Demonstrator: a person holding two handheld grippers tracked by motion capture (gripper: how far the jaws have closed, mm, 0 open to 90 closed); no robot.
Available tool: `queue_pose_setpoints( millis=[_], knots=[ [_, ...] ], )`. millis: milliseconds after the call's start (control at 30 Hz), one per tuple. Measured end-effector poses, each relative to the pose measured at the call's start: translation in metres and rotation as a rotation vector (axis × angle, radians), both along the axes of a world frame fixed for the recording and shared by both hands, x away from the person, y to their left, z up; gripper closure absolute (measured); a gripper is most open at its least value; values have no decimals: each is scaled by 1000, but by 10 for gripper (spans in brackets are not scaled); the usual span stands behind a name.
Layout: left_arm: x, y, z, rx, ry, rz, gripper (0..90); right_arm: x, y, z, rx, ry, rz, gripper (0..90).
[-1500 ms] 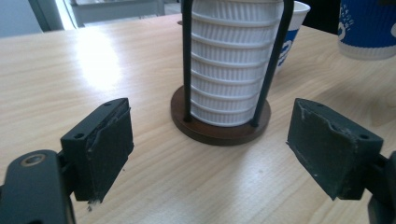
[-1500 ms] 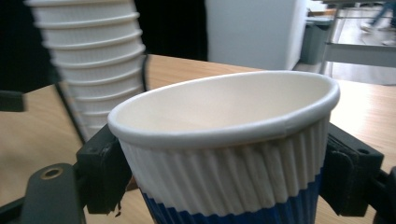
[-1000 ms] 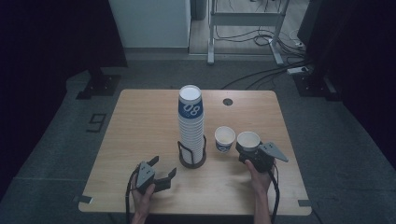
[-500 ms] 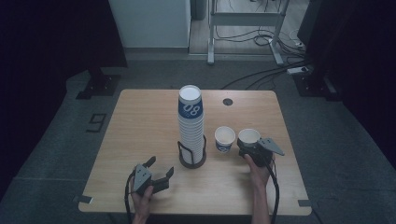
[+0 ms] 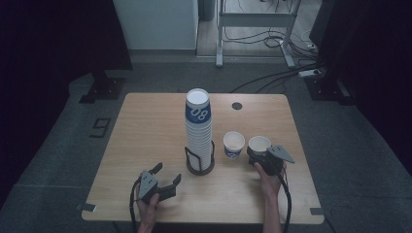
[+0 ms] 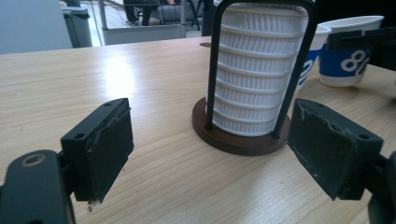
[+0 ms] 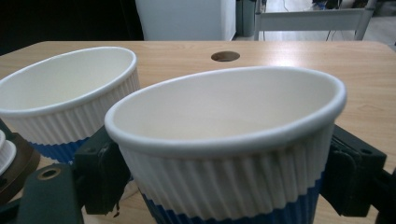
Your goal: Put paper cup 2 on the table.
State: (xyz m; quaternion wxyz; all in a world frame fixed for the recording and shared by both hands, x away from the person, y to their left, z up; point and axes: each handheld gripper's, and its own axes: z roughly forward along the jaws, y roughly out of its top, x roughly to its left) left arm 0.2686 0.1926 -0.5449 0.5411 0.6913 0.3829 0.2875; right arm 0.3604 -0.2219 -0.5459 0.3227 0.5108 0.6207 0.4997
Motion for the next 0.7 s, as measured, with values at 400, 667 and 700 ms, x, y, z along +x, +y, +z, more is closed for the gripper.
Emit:
queue_pose_setpoints(
  millis=[400,667,700],
  knots=[
    [1,0,0,0,8,-3,142,-1,-1,-3,-38,80,-25,129],
    [1,0,0,1,5,1,142,-8,-2,-3,-33,123,-39,128],
    [1,0,0,2,5,1,142,-9,-1,-3,-41,131,-36,130]
  ],
)
